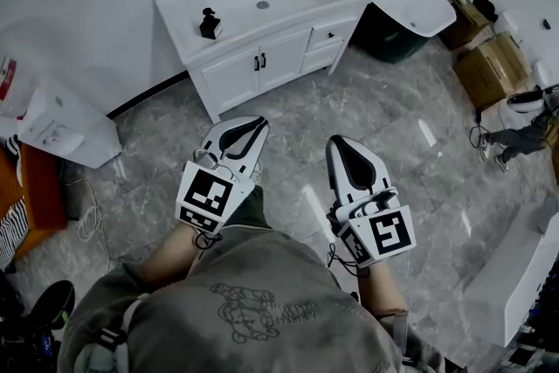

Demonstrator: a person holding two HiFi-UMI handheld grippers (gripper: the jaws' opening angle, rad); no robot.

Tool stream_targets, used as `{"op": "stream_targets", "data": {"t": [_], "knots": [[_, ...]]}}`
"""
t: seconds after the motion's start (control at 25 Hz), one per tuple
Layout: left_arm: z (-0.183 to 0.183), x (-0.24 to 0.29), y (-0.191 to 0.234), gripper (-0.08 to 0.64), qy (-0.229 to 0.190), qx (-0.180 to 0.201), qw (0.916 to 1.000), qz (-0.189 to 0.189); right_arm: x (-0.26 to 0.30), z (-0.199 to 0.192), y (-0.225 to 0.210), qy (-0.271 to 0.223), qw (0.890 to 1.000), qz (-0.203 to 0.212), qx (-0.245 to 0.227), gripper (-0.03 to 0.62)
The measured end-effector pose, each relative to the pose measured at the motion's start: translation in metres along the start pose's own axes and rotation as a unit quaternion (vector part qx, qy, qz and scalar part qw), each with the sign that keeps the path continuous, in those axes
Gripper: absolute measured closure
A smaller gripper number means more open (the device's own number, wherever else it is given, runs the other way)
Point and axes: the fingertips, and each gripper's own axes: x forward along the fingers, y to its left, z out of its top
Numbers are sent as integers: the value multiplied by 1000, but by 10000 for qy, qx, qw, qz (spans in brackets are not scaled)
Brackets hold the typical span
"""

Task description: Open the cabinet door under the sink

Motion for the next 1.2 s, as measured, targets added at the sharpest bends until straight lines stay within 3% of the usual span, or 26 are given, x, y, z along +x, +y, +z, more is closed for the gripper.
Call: {"op": "stream_targets", "data": {"t": [0.4, 0.68, 0.88, 1.04, 1.2], "knots": [[-21, 56, 82, 532, 212, -211, 9995, 100, 100, -15, -37, 440, 9989, 6, 139, 561], [-25, 101, 151, 532, 142, -482, 9987, 64, 182, -2, -56, 76, 9987, 199, 453, 561], [-29, 138, 202, 532, 107, -521, 9986, 56, 239, -17, -81, 629, 9973, 69, 374, 561], [-46, 164, 239, 532, 263, -408, 9988, 97, 290, -23, -86, 638, 9958, 374, 539, 561], [-67, 185, 260, 533, 434, -412, 9982, 56, 329, -46, -96, 910, 9948, 430, 163, 561]]}}
